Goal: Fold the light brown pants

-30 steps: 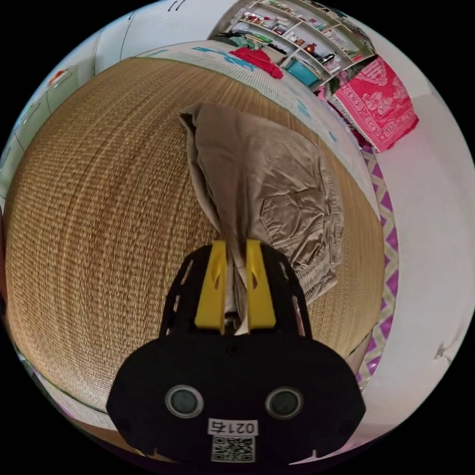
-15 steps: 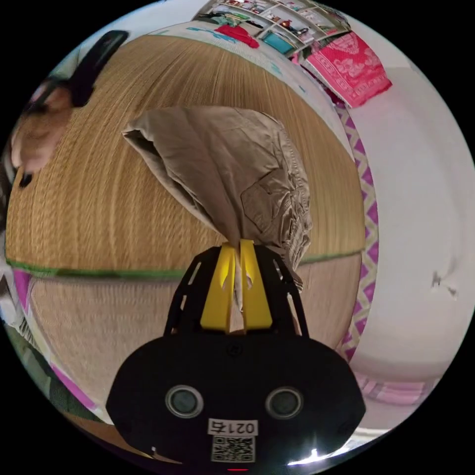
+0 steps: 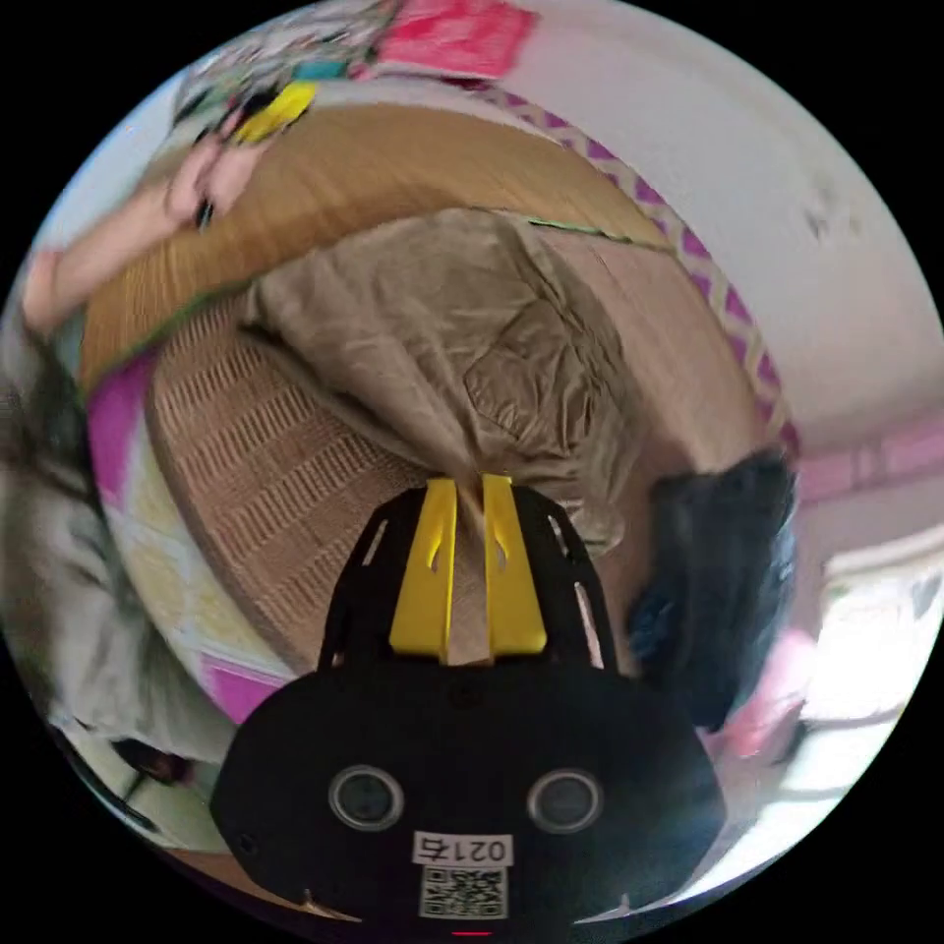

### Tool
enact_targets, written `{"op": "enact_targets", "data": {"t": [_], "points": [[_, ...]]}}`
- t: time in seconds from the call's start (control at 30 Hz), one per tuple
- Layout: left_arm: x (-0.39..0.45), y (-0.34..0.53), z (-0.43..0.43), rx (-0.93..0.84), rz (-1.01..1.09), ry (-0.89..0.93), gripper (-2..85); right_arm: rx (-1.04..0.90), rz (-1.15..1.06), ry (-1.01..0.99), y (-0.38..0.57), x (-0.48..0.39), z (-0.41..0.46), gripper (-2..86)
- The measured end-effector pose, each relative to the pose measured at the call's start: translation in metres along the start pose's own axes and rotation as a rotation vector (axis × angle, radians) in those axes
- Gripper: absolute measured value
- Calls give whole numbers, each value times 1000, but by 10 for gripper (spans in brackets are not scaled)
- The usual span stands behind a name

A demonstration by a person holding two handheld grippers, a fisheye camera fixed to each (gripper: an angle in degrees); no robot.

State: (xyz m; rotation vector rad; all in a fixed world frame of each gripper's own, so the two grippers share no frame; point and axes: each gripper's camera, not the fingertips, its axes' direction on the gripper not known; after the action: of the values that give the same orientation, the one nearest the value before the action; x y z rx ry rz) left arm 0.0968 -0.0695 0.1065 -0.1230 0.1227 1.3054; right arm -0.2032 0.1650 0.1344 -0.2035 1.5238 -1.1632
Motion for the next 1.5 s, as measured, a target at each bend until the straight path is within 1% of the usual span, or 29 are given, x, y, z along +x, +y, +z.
{"op": "enact_targets", "data": {"t": [0.03,0.07,0.1,0.13,0.17,0.23,0.33,0.37,0.53,0.67,0.7,0.77,0.83,0.87,0.93,0.97,1.0,1.03,1.07,1.13,1.17,1.2,1.27,1.33,1.37,1.4,1.43,1.5], "points": [[8,-6,3,5,11,-9,-9,127,165,-163,21,34,-15,67],[12,-9,5,5,19,-11,-9,196,249,-236,33,51,-21,73],[24,-15,10,4,40,-7,-9,308,407,-341,59,83,-28,89],[37,-19,16,-3,68,-4,-9,377,530,-380,81,110,-28,106],[44,-20,19,-7,80,-6,-9,389,582,-379,90,121,-27,111],[69,-20,28,-16,118,-3,-9,381,731,-308,117,157,-14,127],[87,-12,31,-4,120,6,-9,342,901,-297,144,198,14,131],[89,-10,31,0,116,5,-9,338,927,-307,148,205,19,130],[97,3,25,-26,92,-72,-9,372,1035,-502,169,248,63,120],[95,10,17,-7,61,-67,-9,406,1090,-557,180,272,74,91],[96,12,16,-10,55,-77,-9,442,1110,-570,183,276,68,80],[98,15,13,-17,51,-92,-9,482,1050,-528,170,273,42,71],[103,19,8,-10,50,-102,-9,541,864,-444,121,248,-8,67],[105,20,6,-2,52,-100,-9,557,806,-438,105,238,-20,66],[114,23,-6,46,61,-90,-9,587,581,-423,33,181,-55,64],[117,24,-9,61,64,-89,-9,587,525,-423,14,163,-61,64],[124,26,-18,92,71,-90,-9,584,419,-429,-24,126,-67,64],[132,28,-29,123,76,-99,-9,586,319,-438,-58,88,-69,63],[136,29,-35,136,78,-107,-9,584,268,-440,-75,67,-67,63],[155,37,-62,185,84,-161,-9,574,107,-445,-133,-12,-51,62],[161,39,-69,194,85,-178,-9,569,77,-451,-145,-31,-44,62],[173,44,-84,198,89,-220,-9,550,25,-462,-168,-68,-27,62],[193,50,-105,191,102,-293,-9,506,-32,-425,-195,-120,1,61],[224,60,-135,196,118,-386,-9,439,-71,-303,-220,-172,41,60],[232,63,-143,202,123,-407,-9,417,-72,-323,-226,-178,51,60],[247,70,-158,216,133,-453,-9,385,-50,-419,-235,-182,66,59],[262,77,-172,236,140,-506,-9,388,-13,-460,-241,-183,72,59],[279,87,-190,280,144,-575,-9,423,-22,-395,-252,-195,67,58]]}}
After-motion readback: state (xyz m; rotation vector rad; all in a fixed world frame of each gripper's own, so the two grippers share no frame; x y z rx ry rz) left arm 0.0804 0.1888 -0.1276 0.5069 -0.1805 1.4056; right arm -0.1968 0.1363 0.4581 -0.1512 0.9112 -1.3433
